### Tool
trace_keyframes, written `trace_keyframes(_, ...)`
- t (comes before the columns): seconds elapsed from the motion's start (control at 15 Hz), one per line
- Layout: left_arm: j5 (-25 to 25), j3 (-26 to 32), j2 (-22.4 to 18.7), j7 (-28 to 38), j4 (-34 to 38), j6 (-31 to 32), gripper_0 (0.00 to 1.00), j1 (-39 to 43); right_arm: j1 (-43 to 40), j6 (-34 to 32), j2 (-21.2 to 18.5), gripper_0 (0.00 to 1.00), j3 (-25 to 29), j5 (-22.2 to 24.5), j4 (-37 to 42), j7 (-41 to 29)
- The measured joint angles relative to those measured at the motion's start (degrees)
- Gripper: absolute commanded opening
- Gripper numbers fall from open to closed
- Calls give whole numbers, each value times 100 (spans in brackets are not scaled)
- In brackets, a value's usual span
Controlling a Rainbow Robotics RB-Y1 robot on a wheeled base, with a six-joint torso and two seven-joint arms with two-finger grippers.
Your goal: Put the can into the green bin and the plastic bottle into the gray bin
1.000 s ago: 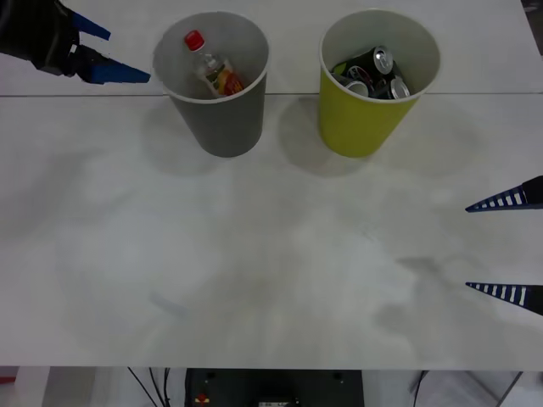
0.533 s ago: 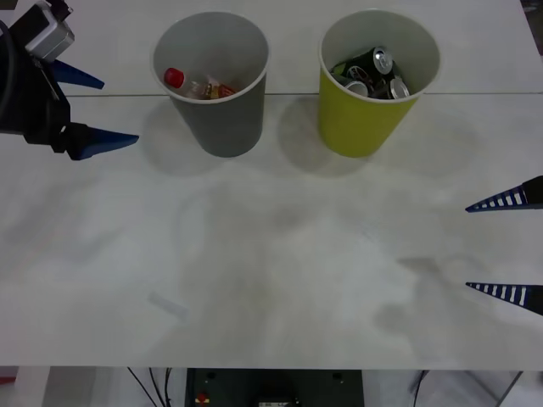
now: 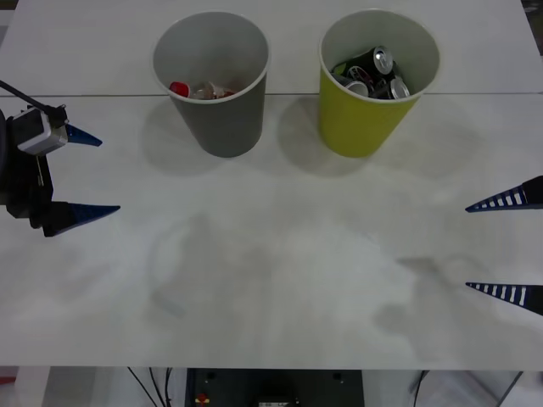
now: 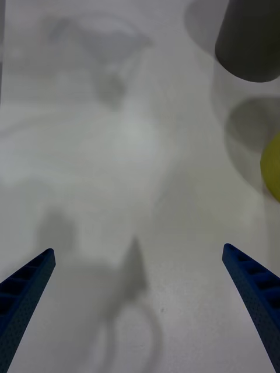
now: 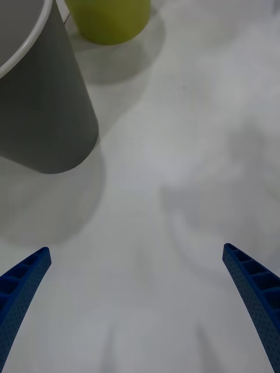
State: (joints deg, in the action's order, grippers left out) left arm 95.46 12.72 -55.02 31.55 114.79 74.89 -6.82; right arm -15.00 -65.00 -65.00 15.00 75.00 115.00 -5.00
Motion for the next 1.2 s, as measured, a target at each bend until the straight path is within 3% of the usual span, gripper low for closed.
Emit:
trace_keyframes(0.33, -219, 219, 382, -993, -7, 483, 100, 409, 0, 0, 0, 100, 0, 0, 0, 0)
trace_keyframes(0.73, -311, 266, 649, -1204, -3, 631, 100, 599, 0, 0, 0, 100, 0, 0, 0, 0)
trace_keyframes(1.2, -523, 266, 649, -1434, 156, 224, 100, 1075, 0, 0, 0, 100, 0, 0, 0, 0)
